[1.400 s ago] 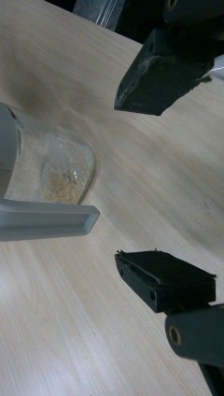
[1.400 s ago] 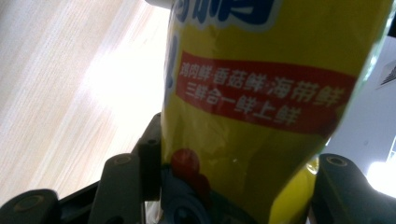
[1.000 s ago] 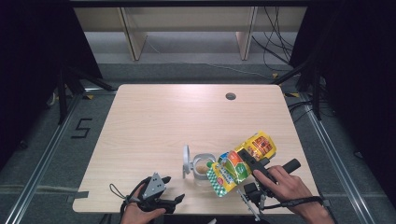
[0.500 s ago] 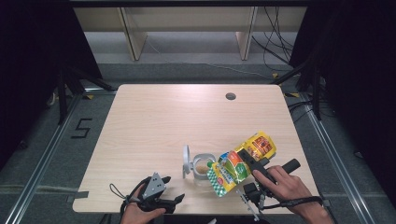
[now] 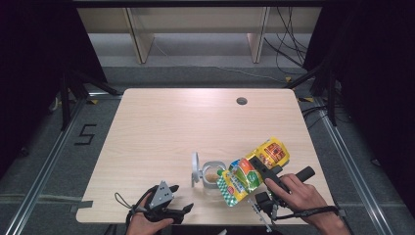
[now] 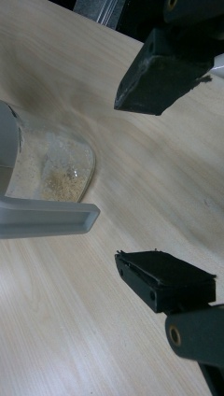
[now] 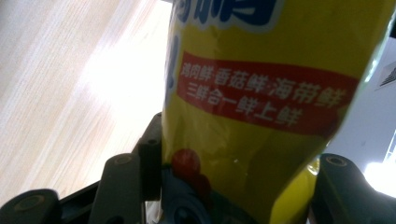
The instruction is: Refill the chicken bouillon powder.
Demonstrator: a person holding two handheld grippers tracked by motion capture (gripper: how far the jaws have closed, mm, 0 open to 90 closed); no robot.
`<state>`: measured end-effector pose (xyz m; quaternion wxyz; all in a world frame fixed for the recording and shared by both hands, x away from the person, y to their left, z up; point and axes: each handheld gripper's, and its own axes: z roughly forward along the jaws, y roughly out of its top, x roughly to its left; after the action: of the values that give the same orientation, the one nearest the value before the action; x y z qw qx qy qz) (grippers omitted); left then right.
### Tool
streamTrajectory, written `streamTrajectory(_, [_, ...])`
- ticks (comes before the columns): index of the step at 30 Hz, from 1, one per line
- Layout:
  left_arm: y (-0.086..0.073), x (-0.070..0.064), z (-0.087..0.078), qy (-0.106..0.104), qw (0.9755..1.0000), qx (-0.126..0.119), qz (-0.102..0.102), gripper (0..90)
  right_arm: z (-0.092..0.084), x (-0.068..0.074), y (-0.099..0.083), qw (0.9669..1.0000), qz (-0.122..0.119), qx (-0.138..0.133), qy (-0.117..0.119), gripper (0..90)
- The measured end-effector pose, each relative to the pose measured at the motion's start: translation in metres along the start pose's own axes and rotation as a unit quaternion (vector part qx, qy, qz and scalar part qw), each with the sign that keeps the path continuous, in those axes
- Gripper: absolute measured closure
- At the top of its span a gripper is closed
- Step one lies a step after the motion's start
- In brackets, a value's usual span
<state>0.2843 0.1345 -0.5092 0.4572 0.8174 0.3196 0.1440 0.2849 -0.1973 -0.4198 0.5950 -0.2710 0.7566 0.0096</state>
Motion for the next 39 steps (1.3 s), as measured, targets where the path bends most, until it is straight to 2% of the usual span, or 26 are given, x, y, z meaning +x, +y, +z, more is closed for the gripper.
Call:
streamTrajectory(6, [-0.0004,-0.0011,0.0016,-0.003,0.9999,-0.010,-0.008,21.2,-0.0022,-0.0025,-0.0007,1.0000,-0.004,0.003,0.004,49.2])
streamTrajectory(10, [-0.0002,-0.0001,0.0005,-0.001,1.0000,-0.003,0.000,21.2,-0.0016,-0.0022,-0.0002,1.0000,-0.004,0.004,0.006,49.3])
streamTrajectory(19, [-0.0001,-0.0007,0.0005,-0.001,1.0000,-0.004,-0.004,21.2,-0.0004,-0.0005,0.0007,0.9999,0.001,0.002,0.011,49.8])
streamTrajectory(22, [0.0003,-0.0012,0.0001,-0.002,1.0000,-0.006,-0.006,21.2,0.0003,0.0001,0.0001,1.0000,-0.002,-0.003,0.005,49.9])
streamTrajectory(24, [0.0001,-0.0007,-0.0002,-0.001,1.0000,-0.002,-0.005,21.2,-0.0004,-0.0006,0.0004,1.0000,-0.004,0.001,0.009,50.0])
streamTrajectory(29, [0.0002,-0.0011,0.0001,-0.002,1.0000,-0.004,-0.005,21.2,-0.0012,0.0000,0.0005,1.0000,0.005,0.001,0.008,50.1])
streamTrajectory(31, [0.0001,-0.0013,0.0002,-0.001,1.0000,-0.005,-0.008,21.2,-0.0010,0.0003,0.0006,1.0000,0.004,0.001,0.009,50.2])
streamTrajectory(32, [0.0001,-0.0013,0.0002,-0.001,1.0000,-0.005,-0.008,21.2,-0.0008,-0.0008,0.0007,1.0000,-0.004,0.000,0.008,50.2])
streamTrajectory(39, [0.0001,-0.0013,0.0001,-0.002,0.9999,-0.006,-0.008,21.2,-0.0007,-0.0005,0.0004,1.0000,-0.004,0.000,0.007,50.3])
